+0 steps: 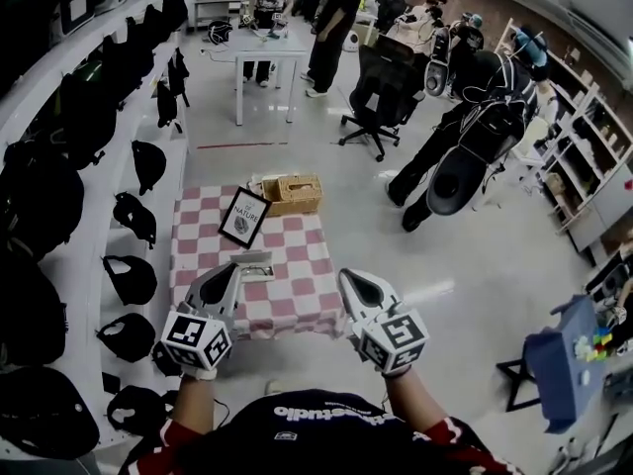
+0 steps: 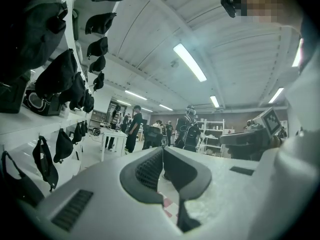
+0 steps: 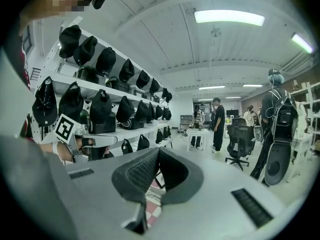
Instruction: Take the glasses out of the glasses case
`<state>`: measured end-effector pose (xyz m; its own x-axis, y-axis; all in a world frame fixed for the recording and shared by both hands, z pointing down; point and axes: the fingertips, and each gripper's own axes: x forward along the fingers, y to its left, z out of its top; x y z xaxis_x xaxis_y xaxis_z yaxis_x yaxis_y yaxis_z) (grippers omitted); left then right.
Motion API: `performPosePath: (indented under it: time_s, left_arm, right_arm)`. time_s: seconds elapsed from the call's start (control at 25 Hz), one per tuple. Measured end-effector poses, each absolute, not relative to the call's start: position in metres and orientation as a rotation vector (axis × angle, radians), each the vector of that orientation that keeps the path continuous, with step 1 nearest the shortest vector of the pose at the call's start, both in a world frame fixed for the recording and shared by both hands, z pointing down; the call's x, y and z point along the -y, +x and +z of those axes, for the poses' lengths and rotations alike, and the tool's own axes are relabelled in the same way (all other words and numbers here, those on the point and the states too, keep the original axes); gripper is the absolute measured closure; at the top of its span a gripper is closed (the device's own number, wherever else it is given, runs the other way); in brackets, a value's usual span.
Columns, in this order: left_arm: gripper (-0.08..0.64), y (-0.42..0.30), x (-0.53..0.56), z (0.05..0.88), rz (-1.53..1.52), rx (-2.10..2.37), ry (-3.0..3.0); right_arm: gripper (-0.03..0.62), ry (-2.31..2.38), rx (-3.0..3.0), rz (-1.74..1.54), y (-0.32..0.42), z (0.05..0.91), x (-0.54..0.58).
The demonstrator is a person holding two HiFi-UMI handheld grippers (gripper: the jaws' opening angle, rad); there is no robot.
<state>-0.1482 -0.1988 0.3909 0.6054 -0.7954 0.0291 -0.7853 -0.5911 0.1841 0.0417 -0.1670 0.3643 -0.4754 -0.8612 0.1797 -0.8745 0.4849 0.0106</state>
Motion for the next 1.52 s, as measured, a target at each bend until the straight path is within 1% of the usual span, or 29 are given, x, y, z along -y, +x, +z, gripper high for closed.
performPosePath:
  time_s: [0.44,0.6,1.0,1.08,1.12,1.52]
  left_arm:
    - [0.552,-0.128,0.24,0.385,-0.108,1.324,2.659]
    - [0.552,-0.123,0.245,0.382,-0.149,1.307,2.636]
    - [0.55,-0.112,0.253,0.376,-0.039,1.365,2.764]
    - [0.487,-0.111,0.251,0.377,-0.022,1.348,2.783]
    - [0.477,-0.109,0.25,0.379,-0.017,1.331,2.794]
    - [0.471,-0.111,0.27,0.415,0.146,1.312,2.828]
  right_arm:
    - [0.589,1.5,2.618,0.124,0.055,0.365,0.208]
    - [0.589,1.483,2.662,0.147,0.057,0.354,0.216]
    - [0.589,1.473,2.684,0.157,0.055,0.353,0.225]
    - [0.589,1.472,2.677,0.166,0.054,0.355,0.224]
    - [0.589,1.472,2.675,0.17,0.054,0.356,0.223]
    - [0.589,1.474,2.647,0.197,0.054,0.372,0.224]
